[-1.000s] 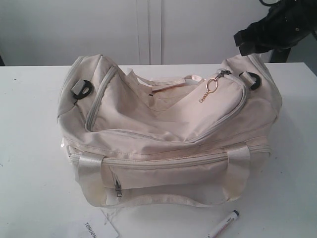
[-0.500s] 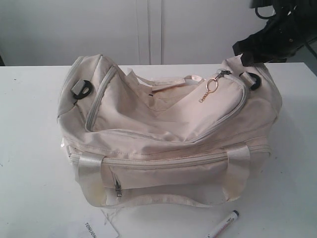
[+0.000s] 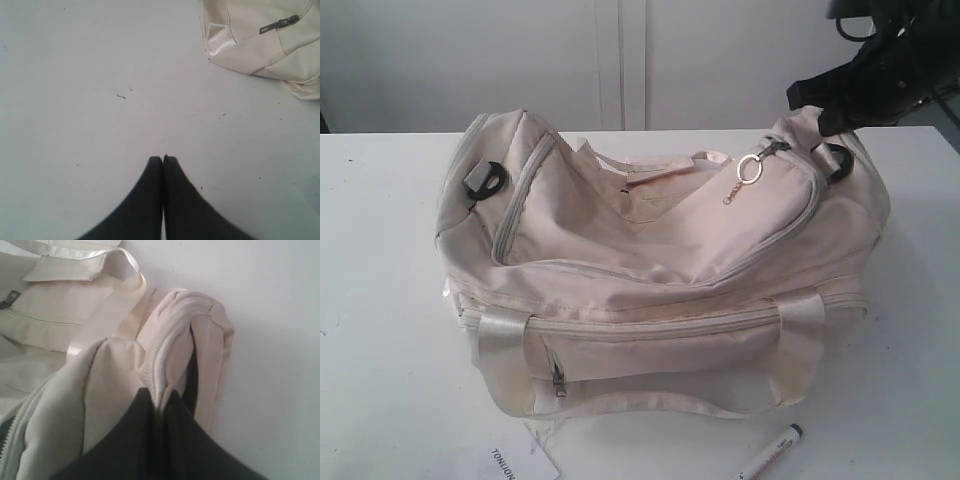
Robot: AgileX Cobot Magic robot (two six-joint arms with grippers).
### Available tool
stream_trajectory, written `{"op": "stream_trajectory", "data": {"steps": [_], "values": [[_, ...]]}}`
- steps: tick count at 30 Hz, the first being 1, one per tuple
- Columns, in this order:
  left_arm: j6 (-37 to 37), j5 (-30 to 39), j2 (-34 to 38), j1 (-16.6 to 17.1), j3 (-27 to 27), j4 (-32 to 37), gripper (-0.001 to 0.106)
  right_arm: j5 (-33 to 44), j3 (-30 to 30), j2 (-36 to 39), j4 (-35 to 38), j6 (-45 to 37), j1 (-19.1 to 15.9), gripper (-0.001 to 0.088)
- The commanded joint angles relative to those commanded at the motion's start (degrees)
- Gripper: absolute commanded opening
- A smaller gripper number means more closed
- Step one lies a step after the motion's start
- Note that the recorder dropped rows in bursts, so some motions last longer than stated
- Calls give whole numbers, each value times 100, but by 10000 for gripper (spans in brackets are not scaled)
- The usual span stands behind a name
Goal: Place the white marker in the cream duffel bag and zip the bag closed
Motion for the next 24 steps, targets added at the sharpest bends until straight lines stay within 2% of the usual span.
{"op": "stream_trajectory", "data": {"steps": [10, 24], "values": [[0, 0, 0, 0, 0, 0, 0, 222, 0, -206, 0, 368, 0, 0], [0, 0, 0, 0, 0, 0, 0, -50, 0, -218, 0, 369, 0, 0]]}}
